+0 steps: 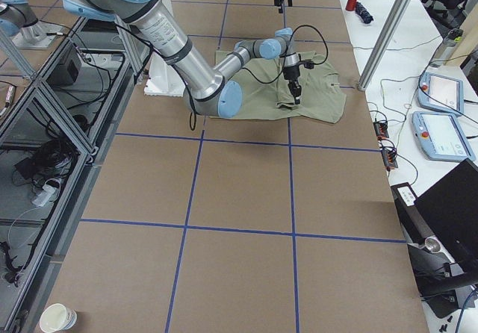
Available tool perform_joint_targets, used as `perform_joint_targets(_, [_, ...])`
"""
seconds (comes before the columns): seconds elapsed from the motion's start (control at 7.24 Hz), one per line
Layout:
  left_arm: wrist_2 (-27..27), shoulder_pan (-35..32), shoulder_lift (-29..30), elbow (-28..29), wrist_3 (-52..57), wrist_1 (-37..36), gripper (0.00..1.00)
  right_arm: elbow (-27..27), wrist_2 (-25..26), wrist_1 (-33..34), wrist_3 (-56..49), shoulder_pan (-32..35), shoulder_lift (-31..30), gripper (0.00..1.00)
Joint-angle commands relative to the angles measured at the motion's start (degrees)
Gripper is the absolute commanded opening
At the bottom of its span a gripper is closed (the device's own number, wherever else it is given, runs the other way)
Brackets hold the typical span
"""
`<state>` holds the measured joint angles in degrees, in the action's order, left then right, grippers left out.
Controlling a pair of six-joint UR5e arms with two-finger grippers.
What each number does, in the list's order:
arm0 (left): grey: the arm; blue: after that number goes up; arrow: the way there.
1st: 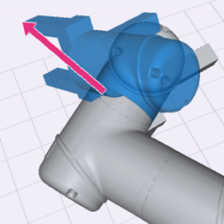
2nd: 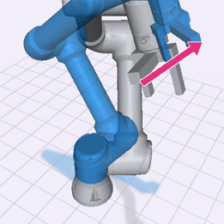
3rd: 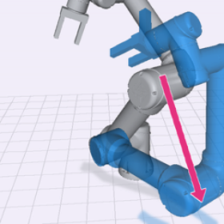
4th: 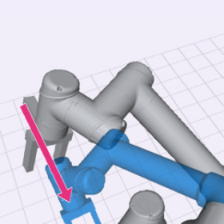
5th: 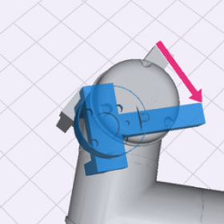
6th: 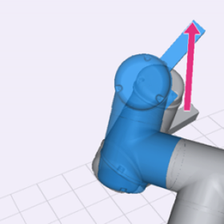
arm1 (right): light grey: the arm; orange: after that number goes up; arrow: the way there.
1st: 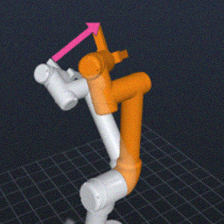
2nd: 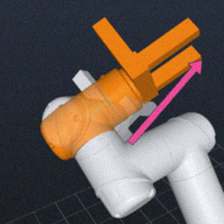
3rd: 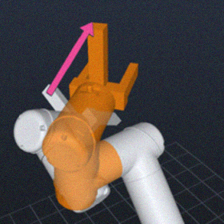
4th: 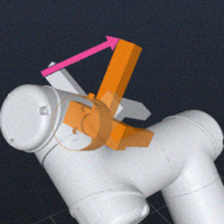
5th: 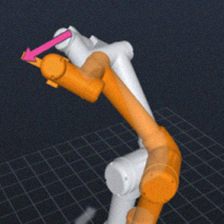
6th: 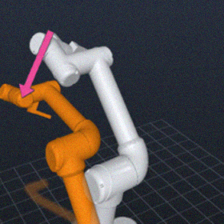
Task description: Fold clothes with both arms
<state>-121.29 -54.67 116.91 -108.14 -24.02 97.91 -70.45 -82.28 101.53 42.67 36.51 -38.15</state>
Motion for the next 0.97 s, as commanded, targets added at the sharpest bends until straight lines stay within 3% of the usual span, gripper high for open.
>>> perform_joint_targets(0.0, [0.0,0.0,0.0,-0.5,-0.6,0.0,1.0,0.0,1.5,-4.4,-3.4,0.8,-2.5,0.0])
perform_joint_targets(0.14, [0.0,0.1,0.0,-0.7,-0.7,0.0,1.0,0.1,1.3,-5.5,-3.6,1.0,-2.5,0.0])
perform_joint_targets(0.28, [0.0,0.2,0.1,-0.8,-0.7,0.0,1.0,0.2,1.3,-8.5,-2.9,0.8,-2.4,0.7])
perform_joint_targets(0.41, [0.0,0.2,0.1,-0.8,-0.8,0.0,1.0,0.1,0.7,-11.4,-2.8,1.1,-2.8,1.0])
perform_joint_targets(0.55, [0.3,0.3,0.1,-1.3,-1.7,0.0,1.0,-1.0,-3.8,-16.5,-0.4,2.3,-4.2,1.0])
perform_joint_targets(0.69, [0.9,1.2,-0.4,-1.9,-6.3,0.8,1.0,-4.9,-11.5,-25.7,7.7,3.3,-9.8,1.0])
perform_joint_targets(0.83, [1.2,3.8,-0.7,-2.3,-10.9,1.4,1.0,-12.6,-15.6,-26.9,9.5,3.6,-15.1,1.0])
